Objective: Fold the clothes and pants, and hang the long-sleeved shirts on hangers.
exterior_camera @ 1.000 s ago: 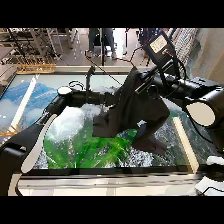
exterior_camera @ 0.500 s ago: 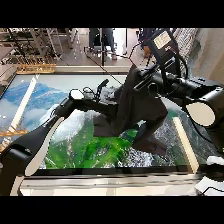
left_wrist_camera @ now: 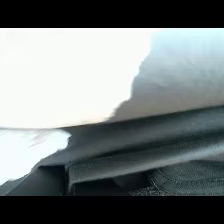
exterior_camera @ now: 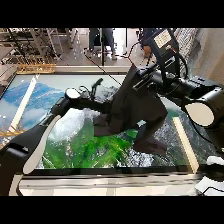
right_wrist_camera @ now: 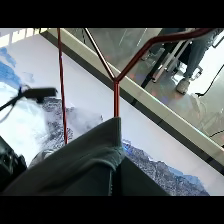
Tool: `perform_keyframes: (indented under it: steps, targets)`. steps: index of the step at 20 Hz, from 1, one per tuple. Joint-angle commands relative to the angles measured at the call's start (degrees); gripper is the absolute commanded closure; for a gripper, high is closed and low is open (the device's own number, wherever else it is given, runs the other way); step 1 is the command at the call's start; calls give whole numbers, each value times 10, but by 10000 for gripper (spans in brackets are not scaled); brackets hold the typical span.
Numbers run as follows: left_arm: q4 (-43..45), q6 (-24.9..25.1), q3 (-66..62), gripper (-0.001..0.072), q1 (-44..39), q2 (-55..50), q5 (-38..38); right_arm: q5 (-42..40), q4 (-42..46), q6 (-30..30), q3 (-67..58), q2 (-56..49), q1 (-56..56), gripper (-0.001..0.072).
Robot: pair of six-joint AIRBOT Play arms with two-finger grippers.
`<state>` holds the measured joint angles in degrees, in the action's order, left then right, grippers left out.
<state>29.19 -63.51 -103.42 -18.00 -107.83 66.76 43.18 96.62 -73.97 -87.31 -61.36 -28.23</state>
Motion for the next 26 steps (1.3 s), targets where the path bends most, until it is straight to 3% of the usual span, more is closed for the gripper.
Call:
perform_keyframes:
  steps: [1,4,7,15,26]
  targets:
    - [-94,8,0,694,82,0,-3,43,9,-9,0,0,0,691]
    - [-237,31,0,696,160,0,-74,90,3,14,0,0,0,692]
    - [-299,30,0,696,206,0,-137,103,-20,55,0,0,0,692]
    - [-310,17,-21,697,223,1,-133,179,-29,130,0,0,0,692]
    - [-309,25,-42,697,236,5,-125,328,128,195,1,-23,0,692]
